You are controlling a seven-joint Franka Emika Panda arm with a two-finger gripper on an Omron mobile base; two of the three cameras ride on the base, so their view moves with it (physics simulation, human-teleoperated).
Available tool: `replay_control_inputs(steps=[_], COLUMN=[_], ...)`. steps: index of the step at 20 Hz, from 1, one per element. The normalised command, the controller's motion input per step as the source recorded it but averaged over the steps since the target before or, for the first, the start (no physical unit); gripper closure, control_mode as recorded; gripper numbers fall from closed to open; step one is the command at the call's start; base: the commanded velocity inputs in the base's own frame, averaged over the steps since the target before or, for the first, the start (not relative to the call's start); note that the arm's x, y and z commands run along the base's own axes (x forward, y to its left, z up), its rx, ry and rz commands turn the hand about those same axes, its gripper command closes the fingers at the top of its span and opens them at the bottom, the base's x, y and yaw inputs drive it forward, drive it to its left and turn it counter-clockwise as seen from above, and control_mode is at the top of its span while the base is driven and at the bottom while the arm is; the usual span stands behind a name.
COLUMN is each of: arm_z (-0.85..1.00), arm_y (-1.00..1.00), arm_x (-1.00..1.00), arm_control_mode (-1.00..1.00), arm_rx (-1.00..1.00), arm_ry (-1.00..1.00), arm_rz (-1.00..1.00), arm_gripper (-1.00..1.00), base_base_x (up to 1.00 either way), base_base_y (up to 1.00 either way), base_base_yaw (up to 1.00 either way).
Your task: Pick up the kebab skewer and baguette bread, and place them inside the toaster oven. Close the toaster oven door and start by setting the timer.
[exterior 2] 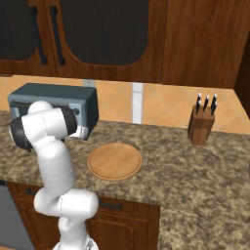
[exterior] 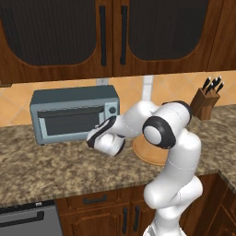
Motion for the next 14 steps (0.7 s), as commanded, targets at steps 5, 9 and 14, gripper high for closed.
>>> replay_control_inputs(steps=[5,9,14], arm_z=[-0.11,-0.01,-0.02], arm_y=[-0.12,-0.13,-0.05], arm_x=[0.0,0.01,0.09], arm_control_mode=[-1.0,-1.0,-1.0], arm_rx=[0.0,0.0,0.0], arm_ry=[0.0,0.0,0.0], arm_rz=[0.03,0.02,0.01], arm_gripper=[-1.0,-1.0,1.0], base_base_x=[0.0,0.0,0.0], base_base_y=[0.0,0.0,0.0], base_base_yaw=[0.0,0.0,0.0])
